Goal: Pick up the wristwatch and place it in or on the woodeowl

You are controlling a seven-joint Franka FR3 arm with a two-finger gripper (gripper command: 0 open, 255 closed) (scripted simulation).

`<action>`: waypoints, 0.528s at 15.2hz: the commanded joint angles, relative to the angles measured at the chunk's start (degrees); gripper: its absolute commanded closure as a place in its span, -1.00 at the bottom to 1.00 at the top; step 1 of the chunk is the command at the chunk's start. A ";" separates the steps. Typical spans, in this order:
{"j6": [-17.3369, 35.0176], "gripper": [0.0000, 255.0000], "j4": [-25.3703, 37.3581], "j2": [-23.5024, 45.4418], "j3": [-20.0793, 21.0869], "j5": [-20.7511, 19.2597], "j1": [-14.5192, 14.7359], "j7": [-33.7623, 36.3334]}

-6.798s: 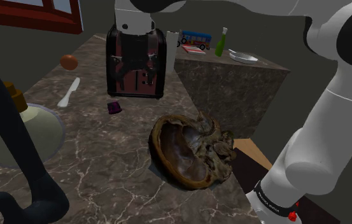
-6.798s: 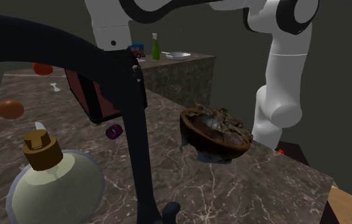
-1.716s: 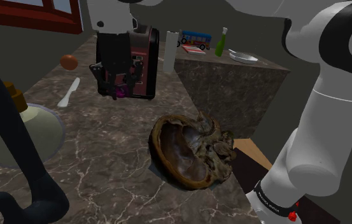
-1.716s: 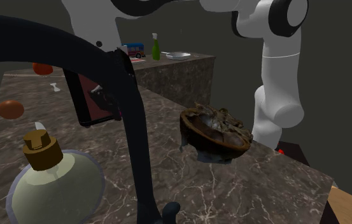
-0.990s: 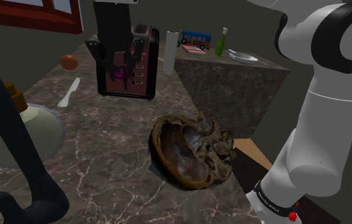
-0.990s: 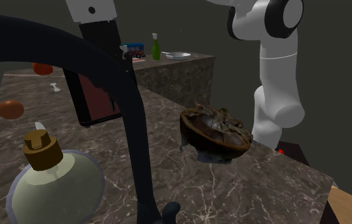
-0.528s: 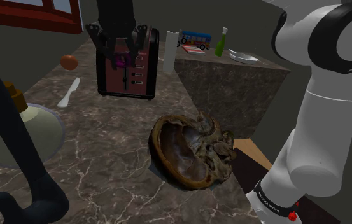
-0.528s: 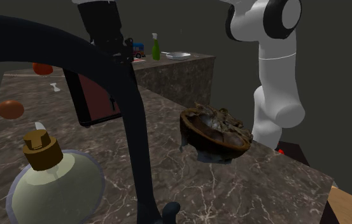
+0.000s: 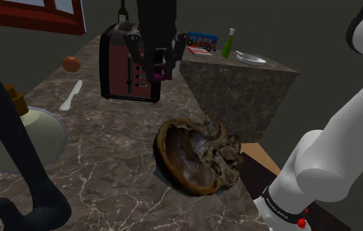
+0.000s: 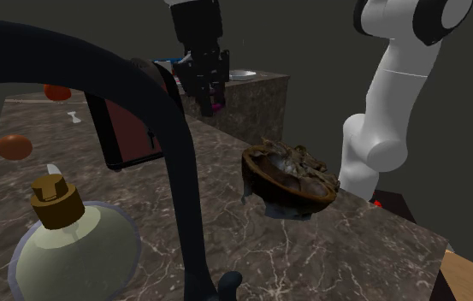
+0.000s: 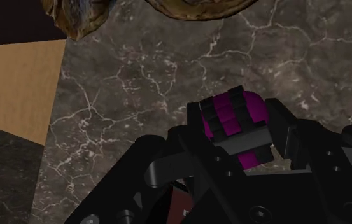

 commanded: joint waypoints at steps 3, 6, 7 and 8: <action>0.46 1.00 -10.12 -10.49 -1.67 4.06 0.36 -1.93; -0.32 1.00 -16.08 -17.57 -2.93 6.35 1.34 -2.86; -0.72 1.00 -17.89 -19.86 -3.34 7.02 1.75 -3.09; -1.19 1.00 -19.62 -22.12 -3.74 7.65 2.20 -3.26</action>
